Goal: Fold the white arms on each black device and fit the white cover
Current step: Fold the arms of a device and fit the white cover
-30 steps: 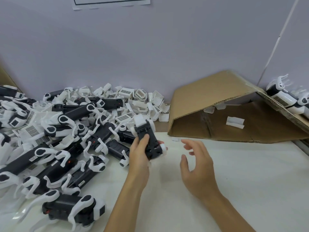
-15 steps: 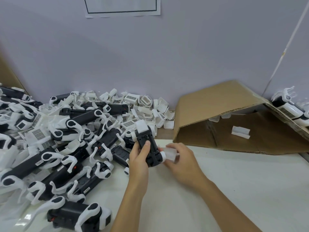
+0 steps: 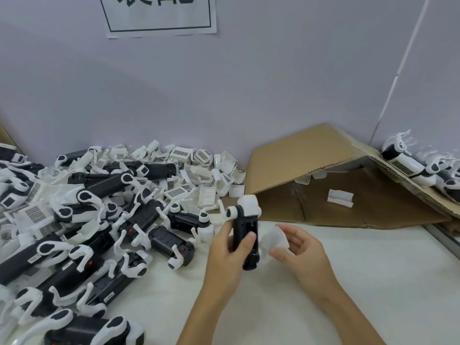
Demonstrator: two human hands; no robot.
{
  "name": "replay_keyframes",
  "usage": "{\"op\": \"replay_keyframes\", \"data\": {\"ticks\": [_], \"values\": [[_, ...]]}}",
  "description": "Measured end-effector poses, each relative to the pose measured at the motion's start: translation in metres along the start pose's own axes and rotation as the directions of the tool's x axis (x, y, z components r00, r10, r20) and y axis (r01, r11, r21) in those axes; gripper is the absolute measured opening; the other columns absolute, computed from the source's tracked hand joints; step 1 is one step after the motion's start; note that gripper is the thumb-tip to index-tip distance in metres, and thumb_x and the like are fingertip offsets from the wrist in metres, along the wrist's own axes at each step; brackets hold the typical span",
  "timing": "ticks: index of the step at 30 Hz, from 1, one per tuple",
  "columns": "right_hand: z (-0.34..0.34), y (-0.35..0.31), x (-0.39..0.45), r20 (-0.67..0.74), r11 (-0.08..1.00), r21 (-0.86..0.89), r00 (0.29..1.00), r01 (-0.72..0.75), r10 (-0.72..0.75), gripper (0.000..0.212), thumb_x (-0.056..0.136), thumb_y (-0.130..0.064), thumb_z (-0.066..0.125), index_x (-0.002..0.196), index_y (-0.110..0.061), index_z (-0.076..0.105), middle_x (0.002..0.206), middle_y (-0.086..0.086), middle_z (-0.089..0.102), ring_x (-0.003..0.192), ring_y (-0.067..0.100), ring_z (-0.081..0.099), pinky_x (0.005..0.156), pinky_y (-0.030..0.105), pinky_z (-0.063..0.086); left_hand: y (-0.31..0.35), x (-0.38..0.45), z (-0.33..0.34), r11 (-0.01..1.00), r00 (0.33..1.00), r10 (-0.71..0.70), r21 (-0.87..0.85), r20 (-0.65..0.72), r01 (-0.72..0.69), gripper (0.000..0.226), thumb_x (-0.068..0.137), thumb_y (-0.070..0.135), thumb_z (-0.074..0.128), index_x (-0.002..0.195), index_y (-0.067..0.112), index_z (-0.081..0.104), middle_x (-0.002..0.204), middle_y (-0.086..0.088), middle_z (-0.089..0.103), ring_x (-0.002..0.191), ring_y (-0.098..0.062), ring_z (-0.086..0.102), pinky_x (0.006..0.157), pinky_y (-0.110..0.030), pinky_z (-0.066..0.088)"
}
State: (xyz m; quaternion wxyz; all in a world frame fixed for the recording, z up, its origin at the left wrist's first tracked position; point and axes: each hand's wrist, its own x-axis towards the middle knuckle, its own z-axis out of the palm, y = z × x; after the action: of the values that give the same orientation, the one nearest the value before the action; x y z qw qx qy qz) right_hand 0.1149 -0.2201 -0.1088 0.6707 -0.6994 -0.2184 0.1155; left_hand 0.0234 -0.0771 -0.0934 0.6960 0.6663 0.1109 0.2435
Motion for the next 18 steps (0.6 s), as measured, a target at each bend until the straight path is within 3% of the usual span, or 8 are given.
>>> {"op": "replay_keyframes", "data": {"ticks": [2,4,7,9,13,16,18], "values": [[0.003,-0.001,-0.001,-0.022,0.998,0.009,0.998,0.056,-0.056,0.032,0.077,-0.018,0.081,0.106,-0.028,0.072,0.100,-0.011,0.076,0.096,0.009,0.069,0.078,0.024,0.056,-0.005,-0.001,0.005,0.999,0.999,-0.014,0.038,0.047,0.012,0.032,0.083,0.033,0.065,0.114,0.026,0.065,0.090,-0.012,0.074,0.081,-0.030,0.072,0.068,-0.042,0.061],[0.011,-0.003,-0.004,-0.052,0.993,0.070,0.995,0.093,-0.090,0.024,0.081,-0.034,0.073,0.104,-0.027,0.072,0.097,-0.010,0.076,0.093,0.008,0.070,0.074,0.022,0.056,-0.008,-0.001,0.009,0.998,0.997,-0.024,0.052,0.070,0.021,0.032,0.084,0.034,0.065,0.116,0.026,0.065,0.089,-0.009,0.073,0.078,-0.023,0.070,0.067,-0.041,0.061],[0.022,-0.004,-0.006,-0.174,0.992,0.102,0.983,0.076,-0.058,0.034,0.081,-0.048,0.061,0.102,-0.023,0.068,0.088,-0.008,0.075,0.082,0.009,0.070,0.069,0.022,0.057,-0.010,0.000,0.009,0.997,0.997,-0.050,0.055,0.056,0.047,0.029,0.088,0.040,0.066,0.113,0.027,0.065,0.094,-0.005,0.075,0.087,-0.021,0.072,0.072,-0.031,0.058],[0.025,-0.005,-0.006,-0.212,0.994,0.094,0.977,0.047,-0.027,0.039,0.083,-0.054,0.052,0.096,-0.021,0.068,0.079,-0.006,0.070,0.072,0.006,0.066,0.062,0.020,0.056,-0.010,0.001,0.008,0.996,0.997,-0.078,0.039,0.029,0.077,0.030,0.089,0.049,0.065,0.112,0.029,0.063,0.100,-0.001,0.074,0.098,-0.021,0.070,0.085,-0.037,0.058],[0.023,-0.005,-0.006,-0.118,0.998,0.054,0.993,0.019,-0.013,0.064,0.085,-0.060,0.043,0.086,0.002,0.058,0.068,0.003,0.049,0.061,0.008,0.045,0.054,0.018,0.039,-0.008,0.002,0.006,0.996,0.997,-0.079,0.037,-0.006,0.079,0.039,0.084,0.056,0.052,0.115,0.032,0.058,0.108,0.005,0.071,0.109,-0.015,0.066,0.099,-0.039,0.052],[0.027,-0.003,-0.009,-0.036,0.998,0.057,0.999,0.022,-0.020,0.057,0.098,-0.053,0.049,0.088,0.002,0.058,0.073,0.004,0.047,0.068,0.013,0.044,0.063,0.026,0.038,-0.011,0.003,0.007,0.992,0.992,-0.124,0.005,0.006,0.123,0.021,0.102,0.042,0.045,0.117,0.034,0.057,0.102,0.015,0.071,0.105,-0.007,0.067,0.091,-0.025,0.054],[0.030,-0.002,-0.010,-0.007,0.998,0.067,1.000,0.017,-0.017,0.039,0.100,-0.039,0.051,0.089,-0.005,0.066,0.077,0.007,0.058,0.072,0.014,0.052,0.067,0.029,0.043,-0.010,0.004,0.007,0.989,0.988,-0.148,-0.007,0.036,0.148,0.026,0.108,0.026,0.035,0.122,0.037,0.054,0.094,0.025,0.070,0.097,0.006,0.065,0.077,-0.008,0.049]]}}
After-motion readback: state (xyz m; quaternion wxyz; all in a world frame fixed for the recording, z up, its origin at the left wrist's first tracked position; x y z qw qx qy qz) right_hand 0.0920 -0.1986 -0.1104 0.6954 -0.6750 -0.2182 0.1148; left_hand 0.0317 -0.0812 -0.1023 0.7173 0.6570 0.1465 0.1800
